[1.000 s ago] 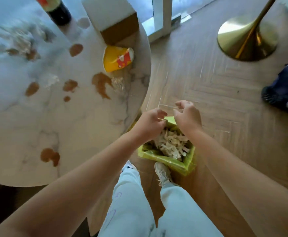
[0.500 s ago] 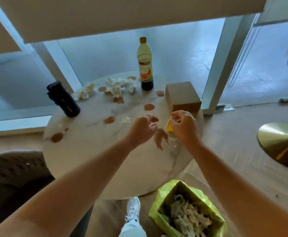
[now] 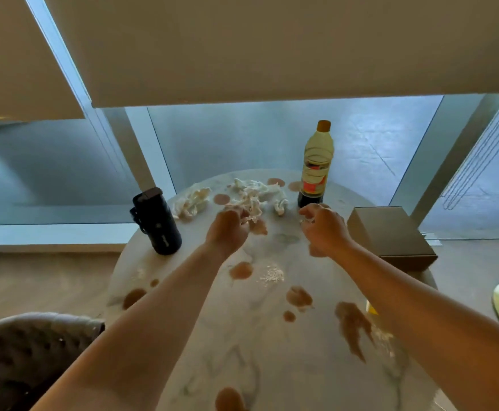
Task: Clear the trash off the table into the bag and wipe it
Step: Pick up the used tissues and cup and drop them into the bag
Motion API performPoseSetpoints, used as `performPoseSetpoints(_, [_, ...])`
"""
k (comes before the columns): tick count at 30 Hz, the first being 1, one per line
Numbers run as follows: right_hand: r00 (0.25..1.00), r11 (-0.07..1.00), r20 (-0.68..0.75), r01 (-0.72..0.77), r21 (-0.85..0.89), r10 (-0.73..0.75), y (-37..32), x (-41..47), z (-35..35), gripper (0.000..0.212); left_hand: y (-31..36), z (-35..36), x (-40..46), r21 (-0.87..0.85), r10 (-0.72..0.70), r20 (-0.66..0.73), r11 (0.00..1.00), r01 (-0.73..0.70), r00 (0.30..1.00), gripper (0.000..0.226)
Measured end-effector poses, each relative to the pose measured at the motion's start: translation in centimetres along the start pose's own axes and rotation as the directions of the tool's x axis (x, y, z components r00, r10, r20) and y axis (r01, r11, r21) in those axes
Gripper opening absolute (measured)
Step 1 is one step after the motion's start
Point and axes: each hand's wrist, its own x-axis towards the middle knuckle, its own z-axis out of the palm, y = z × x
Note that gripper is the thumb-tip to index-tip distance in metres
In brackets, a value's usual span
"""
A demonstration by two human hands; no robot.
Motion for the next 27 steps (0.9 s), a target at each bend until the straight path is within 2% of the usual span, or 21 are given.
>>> performPoseSetpoints(2, [1.000, 0.998, 0.004, -0.030, -0.051, 0.030, -0.6, 2.0, 1.1, 0.033, -1.7, -0.1, 1.9, 0.002, -0.012, 0.025, 1.000, 0.011, 1.000, 0.029])
performPoseSetpoints(7, [0.998, 0.999, 0.024, -0.053, -0.007, 0.053, -0.9, 6.7, 5.1, 0.030, -4.9, 1.1, 6.4, -0.022, 0.033, 0.087, 0.999, -0.031, 0.996, 0.030])
performPoseSetpoints(12, [0.997, 0.995, 0.032, -0.069, -0.078, 0.072, 0.5, 11.1, 8.4, 0.027, -7.6, 4.5, 11.4, -0.037, 0.050, 0.093, 0.998, -0.047, 0.994, 0.026])
performPoseSetpoints(16, [0.992, 0.986, 0.066, -0.099, -0.132, 0.108, 2.5, 14.5, 11.2, 0.033, -8.3, 7.9, 14.9, 0.003, 0.033, 0.117, 0.999, -0.033, 0.993, 0.030])
performPoseSetpoints(21, [0.989, 0.988, 0.112, -0.083, -0.133, 0.098, 4.5, 17.7, 13.9, 0.043, -8.9, 11.6, 18.1, 0.137, 0.036, 0.138, 0.989, -0.055, 0.990, 0.048])
performPoseSetpoints(23, [0.985, 0.987, 0.144, -0.070, -0.145, 0.091, 5.3, 18.5, 14.8, 0.042, -9.5, 12.6, 18.7, 0.090, 0.064, 0.127, 0.993, -0.076, 0.990, 0.045])
performPoseSetpoints(27, [0.987, 0.985, 0.112, -0.096, -0.141, 0.113, 6.5, 19.4, 16.1, 0.020, -10.8, 13.7, 19.1, -0.048, 0.079, 0.046, 0.996, -0.077, 0.996, 0.031])
